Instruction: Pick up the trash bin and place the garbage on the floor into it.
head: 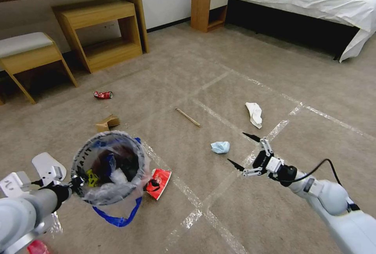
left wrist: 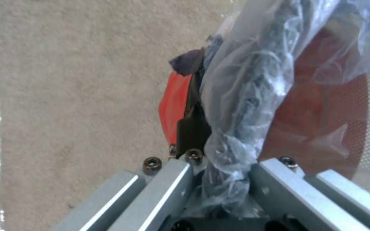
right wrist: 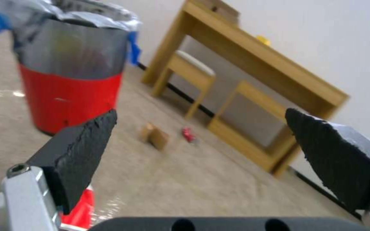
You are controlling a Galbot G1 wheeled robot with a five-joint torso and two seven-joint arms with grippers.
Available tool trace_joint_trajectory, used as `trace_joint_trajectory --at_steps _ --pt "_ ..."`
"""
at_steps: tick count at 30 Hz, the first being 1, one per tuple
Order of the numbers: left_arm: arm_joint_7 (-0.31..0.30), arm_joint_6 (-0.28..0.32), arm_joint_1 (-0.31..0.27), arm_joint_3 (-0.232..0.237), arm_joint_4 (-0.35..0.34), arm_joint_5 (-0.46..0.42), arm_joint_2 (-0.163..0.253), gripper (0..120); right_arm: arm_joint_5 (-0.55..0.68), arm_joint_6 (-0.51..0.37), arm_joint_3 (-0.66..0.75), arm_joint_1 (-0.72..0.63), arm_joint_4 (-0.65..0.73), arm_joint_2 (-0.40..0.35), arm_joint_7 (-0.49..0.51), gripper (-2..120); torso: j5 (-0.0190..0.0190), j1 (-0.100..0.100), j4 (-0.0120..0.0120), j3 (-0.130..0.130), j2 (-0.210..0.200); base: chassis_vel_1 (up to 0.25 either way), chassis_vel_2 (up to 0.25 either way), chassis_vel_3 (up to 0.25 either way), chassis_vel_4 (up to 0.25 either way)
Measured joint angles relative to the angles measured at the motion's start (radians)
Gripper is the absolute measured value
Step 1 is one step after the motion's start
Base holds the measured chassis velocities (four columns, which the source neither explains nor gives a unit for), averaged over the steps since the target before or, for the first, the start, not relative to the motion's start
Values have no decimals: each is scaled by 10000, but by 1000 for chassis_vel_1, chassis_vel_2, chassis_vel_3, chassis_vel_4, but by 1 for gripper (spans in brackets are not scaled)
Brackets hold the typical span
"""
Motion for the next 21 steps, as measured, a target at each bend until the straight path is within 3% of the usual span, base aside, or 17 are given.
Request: trace_joint_trajectory --at_steps 2,11,14,21 --pt "-101 0 -46 -327 122 -199 84 0 150 -154 -778 581 -8 -164 -157 100 1 0 -2 0 0 0 0 0 0" --pt "-179 0 -144 -961 615 -510 574 0 526 -598 -3314 2782 -148 -294 -204 100 -2 0 -6 1 -1 0 0 0 0" --pt "-138 0 -106 -1367 801 -674 805 0 946 -717 -5145 4833 -850 85 -214 100 -2 0 3 0 0 0 0 0 0" --pt "-104 0 -87 -1464 948 -595 691 0 1843 -1064 -7399 6877 -2328 1186 -624 100 -2 0 1 2 0 0 0 0 0"
